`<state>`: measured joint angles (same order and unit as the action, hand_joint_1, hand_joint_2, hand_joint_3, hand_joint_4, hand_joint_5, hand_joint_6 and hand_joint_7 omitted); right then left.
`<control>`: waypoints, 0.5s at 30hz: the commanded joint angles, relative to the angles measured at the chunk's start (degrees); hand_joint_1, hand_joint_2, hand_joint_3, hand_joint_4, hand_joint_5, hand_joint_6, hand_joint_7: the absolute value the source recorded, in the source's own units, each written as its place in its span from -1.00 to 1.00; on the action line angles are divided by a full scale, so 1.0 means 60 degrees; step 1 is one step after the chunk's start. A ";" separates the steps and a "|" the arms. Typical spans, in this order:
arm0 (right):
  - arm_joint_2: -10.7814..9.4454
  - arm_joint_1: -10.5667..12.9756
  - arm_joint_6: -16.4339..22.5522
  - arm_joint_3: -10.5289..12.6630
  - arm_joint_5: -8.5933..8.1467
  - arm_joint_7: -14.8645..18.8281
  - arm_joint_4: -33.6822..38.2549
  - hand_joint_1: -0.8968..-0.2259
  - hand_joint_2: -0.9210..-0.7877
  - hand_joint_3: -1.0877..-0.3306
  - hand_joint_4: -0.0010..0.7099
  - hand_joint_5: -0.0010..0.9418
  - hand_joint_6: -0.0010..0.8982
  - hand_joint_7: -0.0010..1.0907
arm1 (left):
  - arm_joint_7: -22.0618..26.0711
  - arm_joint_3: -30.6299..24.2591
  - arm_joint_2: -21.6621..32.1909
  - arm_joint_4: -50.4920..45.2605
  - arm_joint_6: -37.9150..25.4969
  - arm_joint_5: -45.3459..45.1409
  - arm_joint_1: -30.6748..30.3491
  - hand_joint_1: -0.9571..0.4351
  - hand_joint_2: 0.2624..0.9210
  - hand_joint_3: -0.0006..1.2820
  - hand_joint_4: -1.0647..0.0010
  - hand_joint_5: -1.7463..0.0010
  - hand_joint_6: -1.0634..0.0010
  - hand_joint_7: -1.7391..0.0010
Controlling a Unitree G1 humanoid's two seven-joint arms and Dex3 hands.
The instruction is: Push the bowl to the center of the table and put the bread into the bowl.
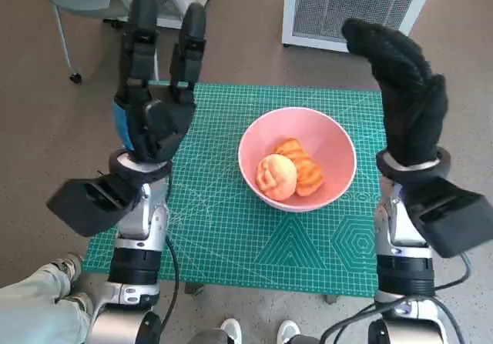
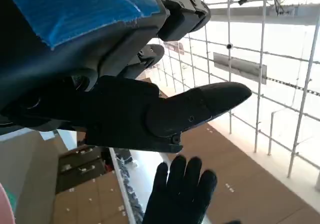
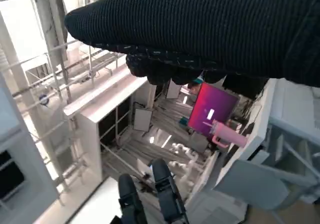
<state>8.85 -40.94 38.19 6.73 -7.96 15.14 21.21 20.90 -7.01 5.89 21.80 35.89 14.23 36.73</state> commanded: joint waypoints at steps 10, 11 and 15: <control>0.0042 -0.0085 0.0359 -0.0117 0.0125 0.0054 0.0546 -0.32 -1.00 -0.50 -0.27 -0.98 -1.00 0.20 | 0.0068 0.0274 -0.0105 0.0483 0.0688 -0.0366 -0.0109 -0.66 1.00 -0.18 0.68 0.99 0.63 0.93; 0.0049 -0.0089 0.0395 -0.0116 0.0099 0.0078 0.0583 -0.32 -1.00 -0.50 -0.27 -0.98 -1.00 0.19 | 0.0099 0.0279 -0.0125 0.0544 0.0759 -0.0341 -0.0104 -0.66 1.00 -0.21 0.68 0.99 0.63 0.93; 0.0061 -0.0102 0.0502 -0.0102 -0.0021 0.0165 0.0733 -0.31 -1.00 -0.49 -0.28 -0.99 -1.00 0.19 | 0.0194 0.0281 -0.0208 0.0757 0.0996 -0.0244 -0.0074 -0.63 1.00 -0.30 0.68 1.00 0.64 0.94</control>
<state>8.87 -41.75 40.87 6.23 -7.62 15.28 24.17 21.54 -5.54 5.24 25.23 40.30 12.25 36.70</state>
